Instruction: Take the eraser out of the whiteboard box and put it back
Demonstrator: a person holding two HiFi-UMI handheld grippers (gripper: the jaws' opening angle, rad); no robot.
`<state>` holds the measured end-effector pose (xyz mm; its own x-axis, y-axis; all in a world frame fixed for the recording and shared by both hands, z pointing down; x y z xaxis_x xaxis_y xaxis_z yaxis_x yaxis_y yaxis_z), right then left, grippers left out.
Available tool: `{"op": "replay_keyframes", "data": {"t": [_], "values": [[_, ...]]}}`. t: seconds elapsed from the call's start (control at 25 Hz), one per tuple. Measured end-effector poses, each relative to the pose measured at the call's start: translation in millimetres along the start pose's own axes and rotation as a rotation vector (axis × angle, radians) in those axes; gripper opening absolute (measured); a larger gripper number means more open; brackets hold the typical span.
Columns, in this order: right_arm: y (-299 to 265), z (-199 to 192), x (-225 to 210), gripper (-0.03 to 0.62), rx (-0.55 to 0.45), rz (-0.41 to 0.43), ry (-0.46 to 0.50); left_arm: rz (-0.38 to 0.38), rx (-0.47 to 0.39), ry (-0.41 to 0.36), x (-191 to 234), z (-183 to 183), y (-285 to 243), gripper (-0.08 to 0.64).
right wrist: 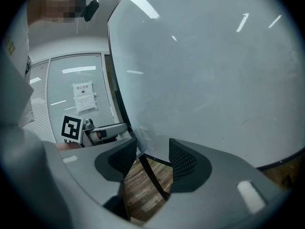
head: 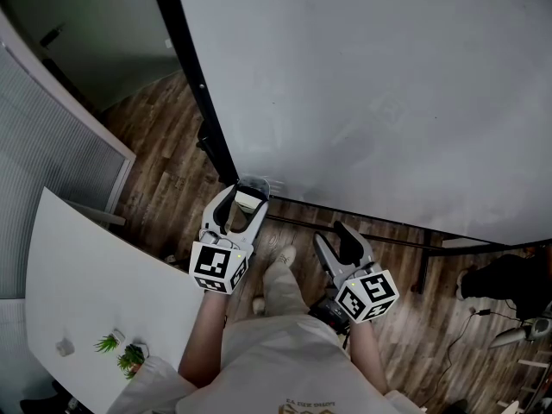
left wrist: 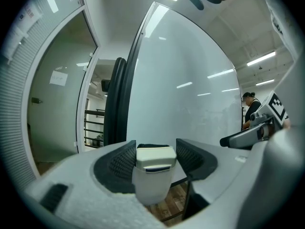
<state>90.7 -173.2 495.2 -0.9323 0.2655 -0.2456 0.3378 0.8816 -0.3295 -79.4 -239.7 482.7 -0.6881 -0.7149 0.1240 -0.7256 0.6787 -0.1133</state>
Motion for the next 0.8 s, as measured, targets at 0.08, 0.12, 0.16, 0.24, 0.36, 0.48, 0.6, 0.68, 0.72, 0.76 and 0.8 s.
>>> {"op": "replay_keyframes", "data": {"t": [0.08,0.12,0.16,0.24,0.36,0.48,0.6,0.68,0.72,0.76,0.8], "values": [[0,1,1,0.213,-0.002,0.003,0.001,0.004,-0.002,0.0,0,1,0,0.265],[1,2,1,0.213,-0.002,0.004,0.002,0.005,-0.002,0.0,-1,1,0,0.264],[1,2,1,0.213,-0.003,0.004,0.002,0.006,-0.003,0.002,-1,1,0,0.263],[3,2,1,0.213,-0.005,0.003,0.001,0.006,-0.002,0.01,-1,1,0,0.262],[4,3,1,0.213,-0.01,0.0,0.003,0.004,-0.001,0.017,0,2,0,0.262],[7,4,2,0.213,-0.014,0.001,0.008,0.003,-0.018,0.015,-2,10,4,0.262],[11,5,5,0.213,-0.022,0.005,0.01,0.004,-0.033,0.005,-5,18,9,0.262],[13,7,8,0.213,-0.029,0.009,0.013,0.006,-0.044,0.003,-8,23,14,0.262],[15,9,9,0.213,-0.033,0.01,0.015,0.008,-0.051,0.005,-10,26,17,0.262],[17,10,11,0.213,-0.038,0.011,0.017,0.01,-0.06,0.008,-12,29,20,0.262],[19,10,12,0.213,-0.042,0.011,0.02,0.013,-0.07,0.012,-14,31,24,0.262]]}}
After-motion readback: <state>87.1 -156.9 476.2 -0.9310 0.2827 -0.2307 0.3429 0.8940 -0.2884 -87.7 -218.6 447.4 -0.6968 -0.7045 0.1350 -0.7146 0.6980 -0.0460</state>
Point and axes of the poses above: the fingertips, and each gripper's own axes: y backward along the fingers, x to its left, z out of its top, the point moved 2 cm from there along y, backward along the fingers, and after that the axes turned 14 degrees about -z, right-handed, at the moved point
